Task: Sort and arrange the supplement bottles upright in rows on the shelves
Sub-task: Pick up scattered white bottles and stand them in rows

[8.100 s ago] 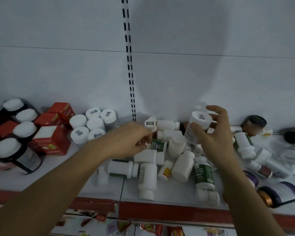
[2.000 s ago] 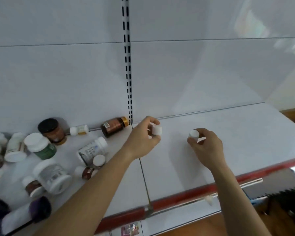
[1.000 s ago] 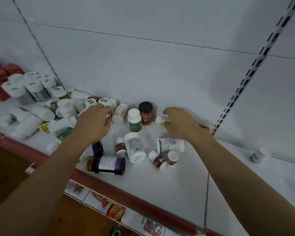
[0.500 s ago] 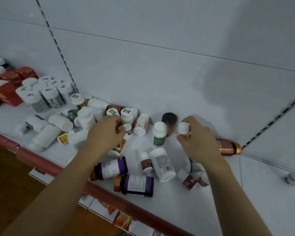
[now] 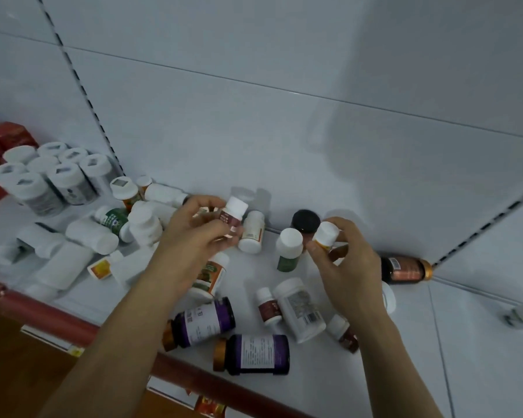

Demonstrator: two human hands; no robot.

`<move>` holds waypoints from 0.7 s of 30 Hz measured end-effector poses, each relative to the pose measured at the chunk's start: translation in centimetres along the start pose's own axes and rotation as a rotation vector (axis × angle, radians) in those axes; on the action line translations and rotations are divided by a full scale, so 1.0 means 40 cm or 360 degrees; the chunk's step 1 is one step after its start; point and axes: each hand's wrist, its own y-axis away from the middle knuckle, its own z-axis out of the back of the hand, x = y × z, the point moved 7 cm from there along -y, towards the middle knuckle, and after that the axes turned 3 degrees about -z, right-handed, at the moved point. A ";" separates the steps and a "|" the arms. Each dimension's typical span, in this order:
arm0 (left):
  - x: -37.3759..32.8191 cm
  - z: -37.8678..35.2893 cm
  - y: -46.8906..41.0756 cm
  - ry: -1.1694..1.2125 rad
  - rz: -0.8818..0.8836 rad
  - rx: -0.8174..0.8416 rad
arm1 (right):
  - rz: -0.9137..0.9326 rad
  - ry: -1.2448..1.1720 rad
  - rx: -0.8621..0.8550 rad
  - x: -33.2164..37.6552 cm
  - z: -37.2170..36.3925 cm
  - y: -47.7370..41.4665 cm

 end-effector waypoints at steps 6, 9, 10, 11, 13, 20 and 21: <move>0.041 -0.238 0.032 0.0597 0.0480 0.0558 | 0.0029 0.0049 -0.0160 -0.025 0.113 0.011; 0.066 -0.373 0.043 0.0102 0.0294 0.0695 | 0.0004 0.0100 -0.0364 -0.059 0.236 0.036; 0.077 -0.425 0.047 -0.0059 0.0204 0.0775 | -0.0019 0.0086 -0.0430 -0.079 0.282 0.050; 0.089 -0.479 0.052 -0.0232 0.0106 0.0857 | -0.0051 0.0070 -0.0496 -0.105 0.331 0.069; 0.129 -0.591 0.063 -0.0585 -0.0077 0.1010 | -0.0129 0.0089 -0.0634 -0.168 0.434 0.115; 0.346 -0.886 0.122 -0.1919 -0.0697 0.1248 | -0.0599 0.0397 -0.0780 -0.454 0.745 0.251; 0.376 -0.900 0.127 -0.2017 -0.0693 0.1236 | -0.0659 0.0436 -0.0764 -0.485 0.778 0.266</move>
